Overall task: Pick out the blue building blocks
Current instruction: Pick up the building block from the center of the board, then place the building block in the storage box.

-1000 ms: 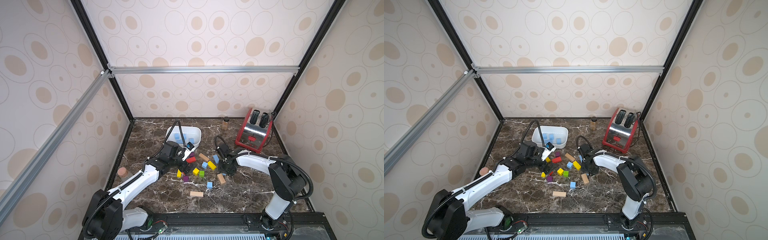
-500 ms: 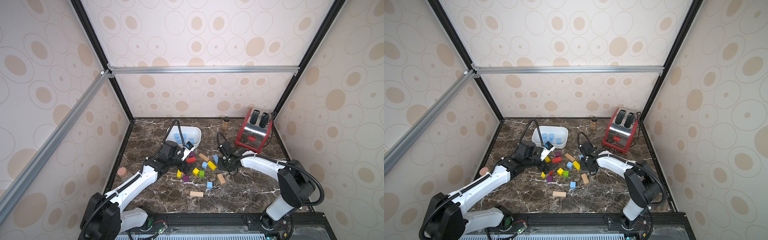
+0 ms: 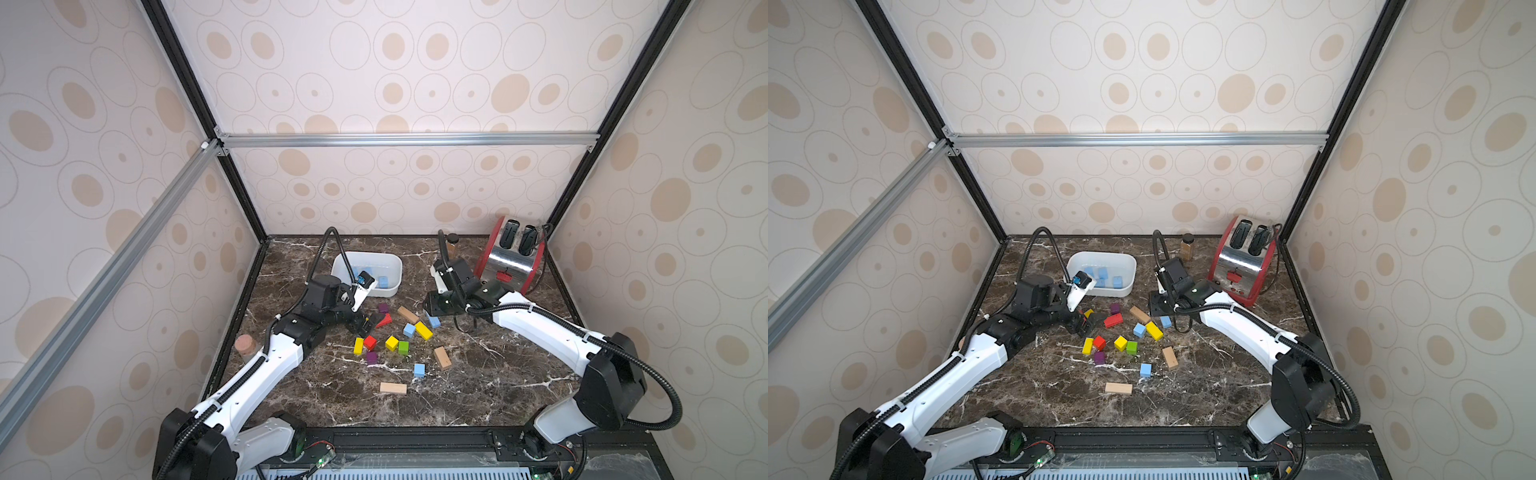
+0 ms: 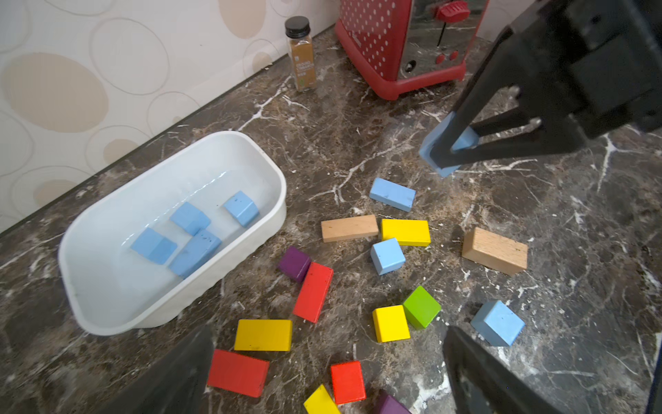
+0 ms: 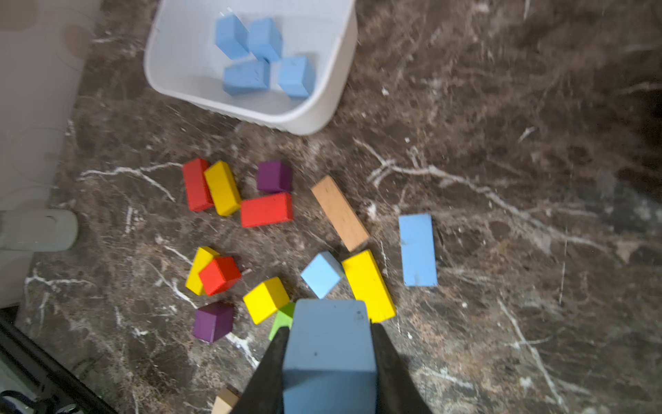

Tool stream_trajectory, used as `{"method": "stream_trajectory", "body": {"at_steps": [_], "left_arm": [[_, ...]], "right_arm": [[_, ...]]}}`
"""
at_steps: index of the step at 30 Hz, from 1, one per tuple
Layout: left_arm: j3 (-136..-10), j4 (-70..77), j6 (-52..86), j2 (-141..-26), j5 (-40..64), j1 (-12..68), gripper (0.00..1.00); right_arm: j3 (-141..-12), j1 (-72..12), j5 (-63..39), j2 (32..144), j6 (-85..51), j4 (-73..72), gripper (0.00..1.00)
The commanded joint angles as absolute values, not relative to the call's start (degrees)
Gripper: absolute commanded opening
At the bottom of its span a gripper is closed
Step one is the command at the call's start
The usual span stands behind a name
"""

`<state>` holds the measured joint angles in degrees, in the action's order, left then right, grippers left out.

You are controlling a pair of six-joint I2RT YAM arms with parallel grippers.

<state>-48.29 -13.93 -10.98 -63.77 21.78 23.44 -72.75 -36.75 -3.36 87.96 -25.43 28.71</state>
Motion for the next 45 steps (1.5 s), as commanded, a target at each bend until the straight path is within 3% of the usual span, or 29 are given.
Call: {"method": "stream_trajectory", "body": {"at_steps": [1,10,27,45], "left_arm": [[-51.6,-15.4,-12.9,-61.6,21.4,22.1,0.99],[-52.5,-15.3,-14.3,-61.8,20.5,20.4,1.00],[-50.2,-9.4,-11.4,-64.2,22.3,14.5,0.99],[-46.2,-3.2,-9.0,-69.3,21.6,12.3,0.99]], "right_arm": [[-78.5,-37.2,-5.8,89.0,-18.5,29.6,0.00],[-97.4,-37.2,-10.3,99.9,-10.3,37.5,0.00],[-129.9,-37.3,-6.1,123.6,-4.3,51.6,0.00],[-138.6,-37.3,-0.4,137.4,-2.0,48.7,0.00]]}}
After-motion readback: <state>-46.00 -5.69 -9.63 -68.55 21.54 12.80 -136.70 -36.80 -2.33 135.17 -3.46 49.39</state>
